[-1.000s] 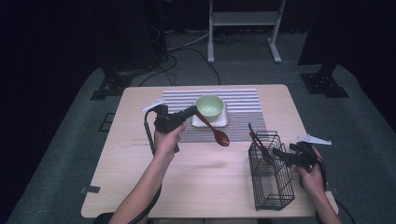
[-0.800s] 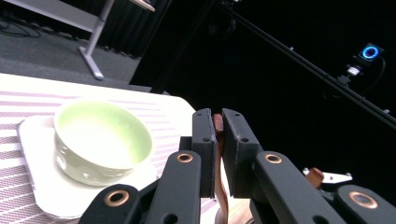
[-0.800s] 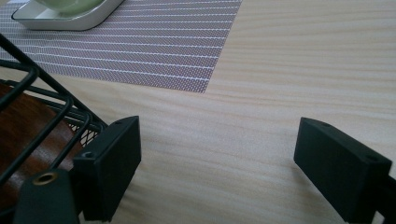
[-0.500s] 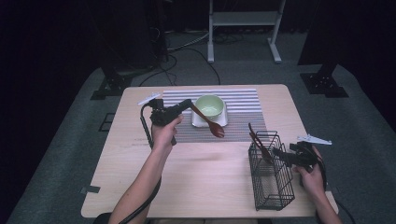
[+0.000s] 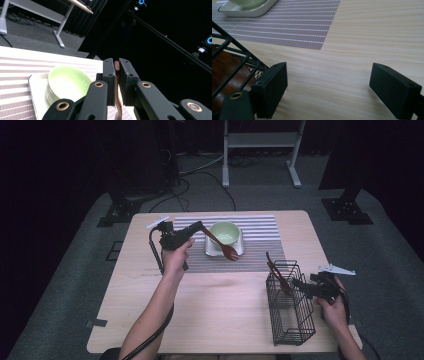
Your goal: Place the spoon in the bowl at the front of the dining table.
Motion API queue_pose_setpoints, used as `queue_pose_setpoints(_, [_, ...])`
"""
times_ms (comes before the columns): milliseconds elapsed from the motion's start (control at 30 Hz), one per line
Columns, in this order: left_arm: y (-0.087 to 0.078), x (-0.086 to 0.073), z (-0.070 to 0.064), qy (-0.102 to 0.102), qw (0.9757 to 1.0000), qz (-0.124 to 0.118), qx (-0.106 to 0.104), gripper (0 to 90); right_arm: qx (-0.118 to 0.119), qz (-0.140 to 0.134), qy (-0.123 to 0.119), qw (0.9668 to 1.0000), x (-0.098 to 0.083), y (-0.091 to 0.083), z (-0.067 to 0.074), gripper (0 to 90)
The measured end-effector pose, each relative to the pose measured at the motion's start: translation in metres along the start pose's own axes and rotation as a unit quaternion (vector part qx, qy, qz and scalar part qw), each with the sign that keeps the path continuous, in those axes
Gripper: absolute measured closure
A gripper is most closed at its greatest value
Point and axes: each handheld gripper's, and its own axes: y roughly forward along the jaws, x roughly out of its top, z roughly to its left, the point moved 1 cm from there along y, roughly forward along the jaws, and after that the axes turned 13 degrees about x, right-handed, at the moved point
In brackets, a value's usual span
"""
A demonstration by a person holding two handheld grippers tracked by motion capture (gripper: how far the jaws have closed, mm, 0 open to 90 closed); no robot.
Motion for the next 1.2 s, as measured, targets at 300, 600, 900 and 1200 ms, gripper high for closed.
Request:
queue_pose_setpoints(300, [0.002,0.007,0.004,-0.001,0.9999,-0.004,0.01,84.2,0.0,0.0,-0.001,1.0,0.0,0.0,0.0,13.4])
queue_pose_setpoints(600, [0.007,0.008,0.008,-0.005,0.9998,-0.006,0.02,84.2,-0.001,0.0,-0.001,1.0,0.0,0.0,0.0,13.4])
queue_pose_setpoints(900, [0.009,0.013,0.016,-0.012,0.9993,-0.009,0.033,84.2,0.0,-0.001,0.0,1.0,0.0,0.0,0.0,13.4])
queue_pose_setpoints(1200, [0.012,0.016,0.021,-0.015,0.9987,-0.015,0.046,84.2,0.0,-0.001,0.0,1.0,0.0,0.0,0.0,13.4])
